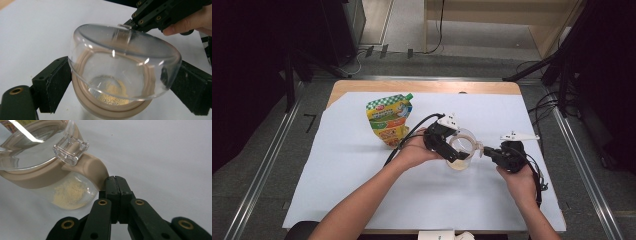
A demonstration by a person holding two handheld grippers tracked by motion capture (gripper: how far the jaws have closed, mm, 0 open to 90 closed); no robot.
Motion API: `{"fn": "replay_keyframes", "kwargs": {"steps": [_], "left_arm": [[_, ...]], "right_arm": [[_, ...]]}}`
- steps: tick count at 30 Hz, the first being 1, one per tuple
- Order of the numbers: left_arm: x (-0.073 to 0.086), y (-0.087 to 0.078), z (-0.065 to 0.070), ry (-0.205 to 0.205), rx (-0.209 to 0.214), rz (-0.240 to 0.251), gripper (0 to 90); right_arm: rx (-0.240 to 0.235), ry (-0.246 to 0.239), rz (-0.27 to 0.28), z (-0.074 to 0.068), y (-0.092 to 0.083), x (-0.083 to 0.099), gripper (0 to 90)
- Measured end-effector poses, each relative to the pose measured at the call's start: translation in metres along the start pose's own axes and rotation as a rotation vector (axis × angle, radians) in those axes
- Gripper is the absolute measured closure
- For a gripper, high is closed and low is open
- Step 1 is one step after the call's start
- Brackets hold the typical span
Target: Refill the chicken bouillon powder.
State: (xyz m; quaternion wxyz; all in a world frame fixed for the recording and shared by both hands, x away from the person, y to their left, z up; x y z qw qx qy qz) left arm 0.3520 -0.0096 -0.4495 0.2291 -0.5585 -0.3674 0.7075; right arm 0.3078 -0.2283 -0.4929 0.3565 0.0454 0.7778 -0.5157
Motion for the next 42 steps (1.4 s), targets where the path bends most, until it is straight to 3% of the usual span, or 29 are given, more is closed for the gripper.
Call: {"fn": "replay_keyframes", "kwargs": {"steps": [3,5,10,14,16,21,25,27,29,31,34,36,38,42], "left_arm": [[-0.004,-0.002,0.001,0.007,0.003,-0.004,10.0],[-0.009,-0.006,0.002,0.013,0.032,0.026,17.0],[-0.021,-0.007,0.006,0.029,0.038,0.002,18.2],[-0.028,-0.009,0.012,0.05,0.054,-0.004,35.7],[-0.031,-0.011,0.015,0.051,0.058,0.004,39.5],[-0.036,-0.011,0.021,0.074,0.114,-0.008,64.3],[-0.043,-0.009,0.026,0.085,0.148,-0.03,75.8],[-0.047,-0.008,0.029,0.064,0.16,-0.035,77.0],[-0.052,-0.007,0.029,0.05,0.168,-0.035,66.6],[-0.056,-0.007,0.031,0.039,0.168,-0.031,63.0],[-0.057,-0.008,0.033,0.048,0.169,-0.04,53.6],[-0.055,-0.011,0.035,0.048,0.182,-0.054,52.2],[-0.05,-0.019,0.035,0.038,0.199,-0.047,52.8],[-0.042,-0.028,0.033,0.009,0.226,-0.027,63.7]], "right_arm": [[0.002,-0.001,0.0,0.0,0.0,0.0,90.0],[0.001,-0.001,0.002,0.0,0.0,0.0,90.0],[0.001,-0.007,0.0,-0.001,-0.001,0.0,90.0],[0.0,-0.009,0.004,0.0,-0.001,0.0,90.0],[-0.002,-0.007,0.006,0.0,-0.001,0.0,90.0],[-0.004,-0.005,0.006,-0.001,-0.002,0.001,90.0],[-0.008,-0.004,0.004,0.0,-0.002,0.001,90.0],[-0.012,0.002,0.003,0.0,-0.002,0.001,90.0],[-0.012,-0.001,0.005,0.0,-0.002,0.0,90.0],[-0.011,0.001,0.005,0.0,-0.003,0.001,89.5],[-0.016,-0.002,0.011,0.001,-0.006,0.001,88.1],[-0.013,-0.003,0.014,0.001,-0.009,0.002,87.4],[-0.011,0.006,0.032,0.002,-0.018,0.005,85.7],[-0.013,0.019,0.041,0.002,-0.031,0.011,82.6]]}}
Point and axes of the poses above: each handheld gripper's, and its own axes: y roughly forward along the jaws, x roughly out of its underside, z roughly to its right, the point moved 2 cm from there along y, roughly forward along the jaws, and after that the axes turned 11 degrees about -z, right-handed, at the moved point
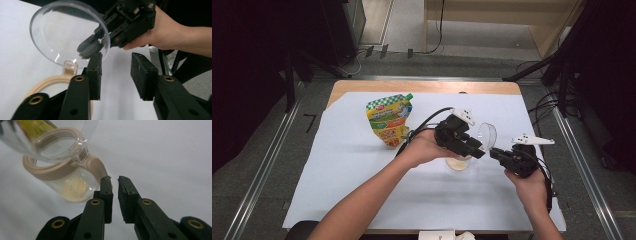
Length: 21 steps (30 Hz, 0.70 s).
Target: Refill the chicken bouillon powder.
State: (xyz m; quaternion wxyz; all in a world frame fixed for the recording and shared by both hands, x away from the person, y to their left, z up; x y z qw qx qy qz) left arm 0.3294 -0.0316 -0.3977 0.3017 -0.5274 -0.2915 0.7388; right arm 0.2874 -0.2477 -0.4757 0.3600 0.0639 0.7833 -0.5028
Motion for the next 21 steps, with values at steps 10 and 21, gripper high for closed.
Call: {"fn": "replay_keyframes", "kwargs": {"steps": [10,21], "left_arm": [[0.024,-0.011,0.003,-0.079,0.031,-0.005,66.6],[0.048,-0.037,-0.002,-0.135,-0.034,0.019,50.7]], "right_arm": [[-0.06,-0.048,-0.005,-0.03,-0.016,0.009,72.3],[-0.156,-0.118,-0.037,-0.06,-0.001,0.01,59.3]]}}
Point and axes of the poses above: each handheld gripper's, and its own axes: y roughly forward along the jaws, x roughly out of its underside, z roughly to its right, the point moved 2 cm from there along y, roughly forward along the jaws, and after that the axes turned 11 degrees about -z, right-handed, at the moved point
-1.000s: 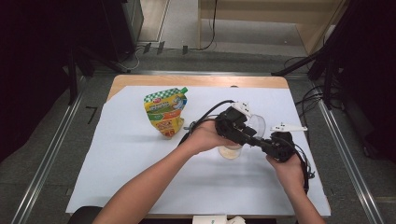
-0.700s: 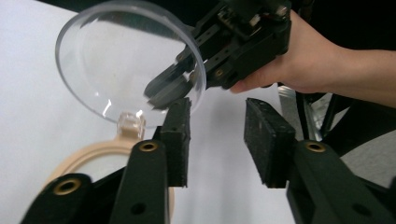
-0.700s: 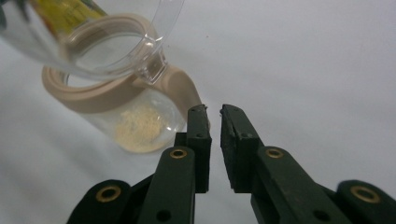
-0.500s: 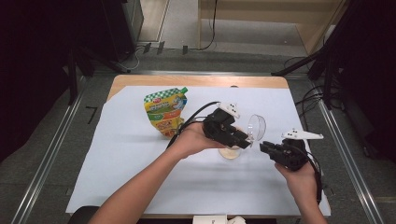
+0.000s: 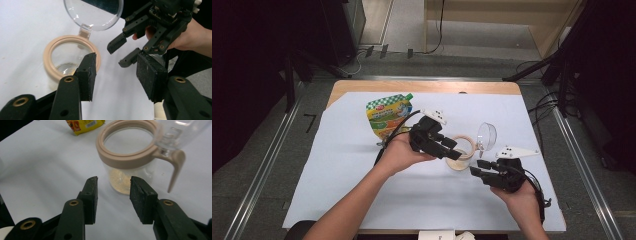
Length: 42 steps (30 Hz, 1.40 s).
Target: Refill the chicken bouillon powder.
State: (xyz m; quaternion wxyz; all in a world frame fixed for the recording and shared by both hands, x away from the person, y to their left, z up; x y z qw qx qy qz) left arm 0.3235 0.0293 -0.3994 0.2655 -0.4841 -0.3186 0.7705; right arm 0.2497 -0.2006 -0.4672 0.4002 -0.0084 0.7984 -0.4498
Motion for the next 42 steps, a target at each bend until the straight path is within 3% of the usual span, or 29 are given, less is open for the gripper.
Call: {"fn": "replay_keyframes", "kwargs": {"steps": [4,10,14,22,38,42], "left_arm": [[0.005,-0.011,-0.002,-0.013,-0.017,0.0,48.4],[0.012,-0.027,-0.006,-0.101,-0.061,0.005,45.8],[0.017,-0.038,-0.008,-0.083,-0.082,0.02,45.4],[0.03,-0.06,-0.018,-0.08,-0.11,0.035,41.3],[0.049,-0.103,-0.034,-0.138,-0.168,0.083,39.5],[0.054,-0.116,-0.036,-0.147,-0.201,0.091,39.0]], "right_arm": [[-0.031,-0.022,-0.005,-0.006,0.008,-0.002,57.5],[-0.047,-0.058,-0.002,-0.015,0.014,-0.002,53.7],[-0.049,-0.086,0.015,-0.02,0.015,-0.002,53.2],[-0.059,-0.09,-0.019,-0.025,0.022,-0.003,51.9],[-0.062,-0.121,-0.039,-0.031,0.028,-0.003,51.1],[-0.064,-0.123,-0.047,-0.032,0.029,-0.003,51.1]]}}
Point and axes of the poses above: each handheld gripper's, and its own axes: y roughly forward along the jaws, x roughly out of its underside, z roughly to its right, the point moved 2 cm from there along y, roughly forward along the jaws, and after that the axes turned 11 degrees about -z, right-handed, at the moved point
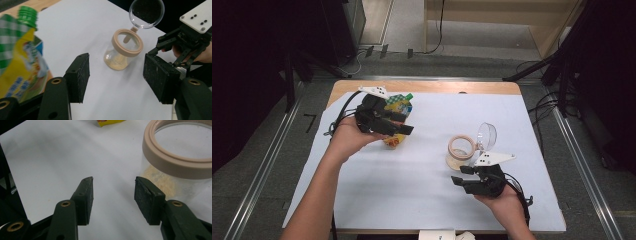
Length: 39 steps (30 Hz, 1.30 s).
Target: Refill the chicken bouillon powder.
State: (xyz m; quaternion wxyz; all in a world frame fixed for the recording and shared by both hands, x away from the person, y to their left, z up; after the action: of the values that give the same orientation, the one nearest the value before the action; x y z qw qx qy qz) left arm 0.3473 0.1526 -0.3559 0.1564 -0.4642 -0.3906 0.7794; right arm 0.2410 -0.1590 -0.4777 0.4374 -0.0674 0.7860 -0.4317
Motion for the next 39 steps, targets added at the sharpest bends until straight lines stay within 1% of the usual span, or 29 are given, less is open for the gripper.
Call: {"fn": "replay_keyframes", "kwargs": {"steps": [4,5,6,7,8,10,11,12,15,16,17,19,21,23,24,25,27,29,30,31,32,33,35,36,37,38,39], "left_arm": [[0.005,-0.014,-0.007,-0.015,-0.031,0.035,38.3],[0.008,-0.021,-0.011,-0.025,-0.051,0.041,38.4],[0.008,-0.021,-0.011,-0.025,-0.051,0.041,38.3],[0.011,-0.029,-0.015,-0.035,-0.073,0.05,38.4],[0.011,-0.029,-0.015,-0.035,-0.073,0.05,38.4],[0.014,-0.037,-0.019,-0.046,-0.094,0.059,38.4],[0.018,-0.045,-0.023,-0.061,-0.109,0.07,38.4],[0.018,-0.045,-0.023,-0.061,-0.109,0.07,38.4],[0.024,-0.054,-0.029,-0.085,-0.126,0.087,38.4],[0.026,-0.057,-0.031,-0.092,-0.133,0.091,38.4],[0.029,-0.062,-0.034,-0.099,-0.148,0.092,38.2],[0.031,-0.065,-0.035,-0.101,-0.155,0.1,38.3],[0.035,-0.07,-0.039,-0.117,-0.166,0.111,38.2],[0.038,-0.073,-0.043,-0.126,-0.173,0.112,37.9],[0.04,-0.073,-0.045,-0.131,-0.176,0.11,37.9],[0.043,-0.072,-0.049,-0.144,-0.175,0.118,37.9],[0.045,-0.071,-0.052,-0.148,-0.168,0.12,37.9],[0.047,-0.065,-0.056,-0.148,-0.162,0.112,38.1],[0.047,-0.062,-0.058,-0.149,-0.153,0.11,38.1],[0.048,-0.058,-0.061,-0.155,-0.15,0.103,39.1],[0.049,-0.054,-0.063,-0.157,-0.155,0.086,39.1],[0.049,-0.051,-0.065,-0.159,-0.149,0.076,39.1],[0.052,-0.044,-0.067,-0.151,-0.141,0.073,39.3],[0.053,-0.041,-0.069,-0.145,-0.137,0.064,40.0],[0.054,-0.038,-0.07,-0.136,-0.138,0.055,40.9],[0.056,-0.035,-0.07,-0.123,-0.151,0.055,42.8],[0.058,-0.033,-0.07,-0.117,-0.152,0.064,45.3]], "right_arm": [[0.0,-0.005,-0.007,-0.001,0.002,0.0,51.0],[-0.004,-0.008,-0.01,-0.001,0.003,0.0,51.0],[-0.004,-0.008,-0.01,-0.001,0.003,0.0,51.0],[-0.004,-0.01,-0.011,-0.001,0.003,0.0,50.9],[-0.004,-0.01,-0.011,-0.001,0.003,0.0,50.9],[-0.005,-0.01,-0.015,-0.002,0.004,0.0,50.7],[-0.006,-0.012,-0.018,-0.002,0.005,-0.001,50.2],[-0.006,-0.012,-0.018,-0.002,0.005,-0.001,50.2],[-0.013,-0.016,-0.022,-0.004,0.007,-0.001,49.7],[-0.016,-0.022,-0.022,-0.004,0.007,-0.001,49.5],[-0.017,-0.021,-0.024,-0.006,0.008,-0.002,49.0],[-0.02,-0.023,-0.024,-0.006,0.009,-0.002,48.7],[-0.022,-0.023,-0.025,-0.007,0.009,-0.002,48.6],[-0.021,-0.022,-0.029,-0.007,0.01,-0.002,48.6],[-0.022,-0.022,-0.03,-0.007,0.01,-0.002,48.6],[-0.023,-0.022,-0.03,-0.007,0.01,-0.002,48.6],[-0.025,-0.024,-0.028,-0.007,0.01,-0.003,48.6],[-0.03,-0.034,-0.022,-0.008,0.011,-0.003,48.6],[-0.03,-0.034,-0.022,-0.008,0.011,-0.003,48.6],[-0.034,-0.044,-0.023,-0.009,0.011,-0.003,48.6],[-0.034,-0.044,-0.023,-0.009,0.011,-0.003,48.6],[-0.038,-0.048,-0.022,-0.01,0.012,-0.003,48.5],[-0.04,-0.051,-0.023,-0.01,0.012,-0.003,48.5],[-0.041,-0.06,-0.019,-0.01,0.012,-0.004,48.5],[-0.043,-0.056,-0.018,-0.011,0.012,-0.004,48.5],[-0.044,-0.063,-0.012,-0.011,0.013,-0.005,48.5],[-0.044,-0.068,-0.01,-0.012,0.013,-0.006,48.5]]}}
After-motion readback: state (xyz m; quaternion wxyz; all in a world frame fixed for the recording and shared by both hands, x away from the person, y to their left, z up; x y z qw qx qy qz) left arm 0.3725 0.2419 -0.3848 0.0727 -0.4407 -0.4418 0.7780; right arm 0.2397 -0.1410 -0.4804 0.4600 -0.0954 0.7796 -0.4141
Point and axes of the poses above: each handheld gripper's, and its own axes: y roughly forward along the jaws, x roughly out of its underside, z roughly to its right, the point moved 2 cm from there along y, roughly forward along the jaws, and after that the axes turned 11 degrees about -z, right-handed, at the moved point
